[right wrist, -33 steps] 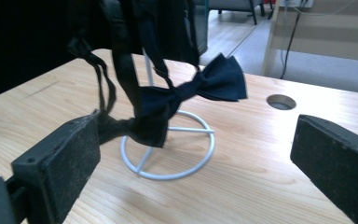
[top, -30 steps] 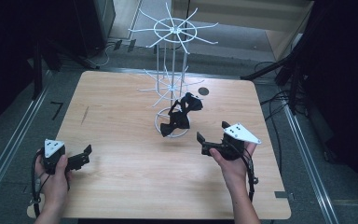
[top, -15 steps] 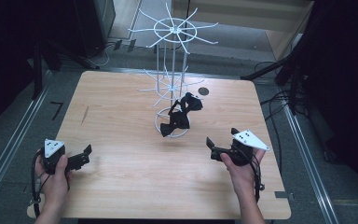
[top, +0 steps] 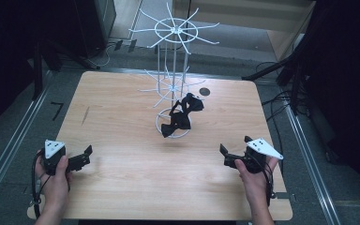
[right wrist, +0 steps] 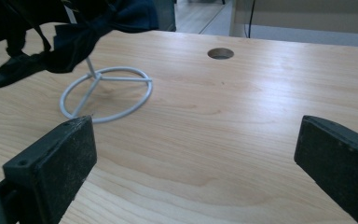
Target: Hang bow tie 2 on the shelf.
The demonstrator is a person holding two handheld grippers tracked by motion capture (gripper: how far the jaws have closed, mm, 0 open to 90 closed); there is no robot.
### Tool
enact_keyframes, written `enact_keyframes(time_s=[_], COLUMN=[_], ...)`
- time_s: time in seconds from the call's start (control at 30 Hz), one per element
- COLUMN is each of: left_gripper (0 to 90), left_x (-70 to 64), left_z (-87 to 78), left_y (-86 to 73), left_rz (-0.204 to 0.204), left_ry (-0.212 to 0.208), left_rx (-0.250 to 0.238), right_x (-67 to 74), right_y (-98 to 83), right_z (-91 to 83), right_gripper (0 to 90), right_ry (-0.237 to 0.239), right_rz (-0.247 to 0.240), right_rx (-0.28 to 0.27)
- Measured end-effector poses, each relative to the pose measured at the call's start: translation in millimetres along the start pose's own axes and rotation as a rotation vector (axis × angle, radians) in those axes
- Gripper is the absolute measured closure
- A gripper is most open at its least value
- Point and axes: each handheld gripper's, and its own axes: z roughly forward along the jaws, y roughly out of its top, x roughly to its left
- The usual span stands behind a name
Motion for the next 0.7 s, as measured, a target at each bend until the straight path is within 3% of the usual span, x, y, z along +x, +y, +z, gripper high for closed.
enact_keyframes(time_s=[0.7], left_gripper=[0.0], left_x=[-0.7], left_z=[-0.2], left_y=[-0.1], left_rz=[0.001], left_ry=[-0.001], left_rx=[0.002], right_x=[-39.2], right_y=[-29.6], right_z=[-24.9], right_gripper=[0.0], right_ry=[-0.089], right_rz=[0.037], right_rx=[0.027])
